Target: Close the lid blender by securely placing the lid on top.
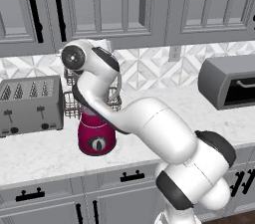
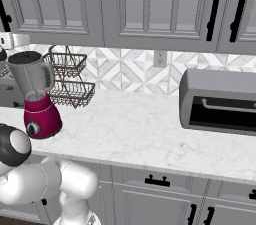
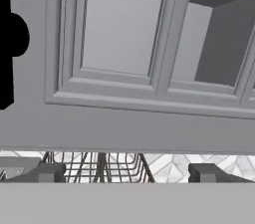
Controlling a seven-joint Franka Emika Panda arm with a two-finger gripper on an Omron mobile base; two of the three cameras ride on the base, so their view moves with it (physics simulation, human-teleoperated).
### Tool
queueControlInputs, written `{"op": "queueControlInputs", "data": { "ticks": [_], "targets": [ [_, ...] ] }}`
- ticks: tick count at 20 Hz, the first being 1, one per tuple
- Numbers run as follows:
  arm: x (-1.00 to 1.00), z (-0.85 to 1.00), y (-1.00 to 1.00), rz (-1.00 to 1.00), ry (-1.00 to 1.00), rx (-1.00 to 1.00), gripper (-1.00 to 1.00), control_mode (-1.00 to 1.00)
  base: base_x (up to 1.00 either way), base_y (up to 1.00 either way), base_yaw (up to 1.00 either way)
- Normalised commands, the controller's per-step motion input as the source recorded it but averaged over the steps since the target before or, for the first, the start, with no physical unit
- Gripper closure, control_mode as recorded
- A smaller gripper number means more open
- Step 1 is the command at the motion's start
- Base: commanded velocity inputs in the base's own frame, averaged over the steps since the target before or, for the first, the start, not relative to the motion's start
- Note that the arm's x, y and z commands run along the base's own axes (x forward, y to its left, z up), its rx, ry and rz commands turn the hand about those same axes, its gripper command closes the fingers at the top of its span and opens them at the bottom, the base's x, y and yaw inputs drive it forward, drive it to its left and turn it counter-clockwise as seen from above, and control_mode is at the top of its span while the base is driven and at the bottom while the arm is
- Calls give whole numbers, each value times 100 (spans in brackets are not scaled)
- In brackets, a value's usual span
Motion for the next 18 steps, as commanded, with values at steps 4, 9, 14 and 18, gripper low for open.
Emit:
{"op": "queueControlInputs", "data": {
  "ticks": [4, 9, 14, 18],
  "targets": [
    [-65, 4, -23, 2, -1, 4, -100, -100, 0, 0, 0],
    [-75, -2, -79, 0, 2, 6, -100, -100, 0, 0, 0],
    [-52, -30, -100, 0, 4, 8, -100, -100, 0, 0, 0],
    [-41, -42, -100, 0, 6, 13, -100, -100, 0, 0, 0]
  ]
}}
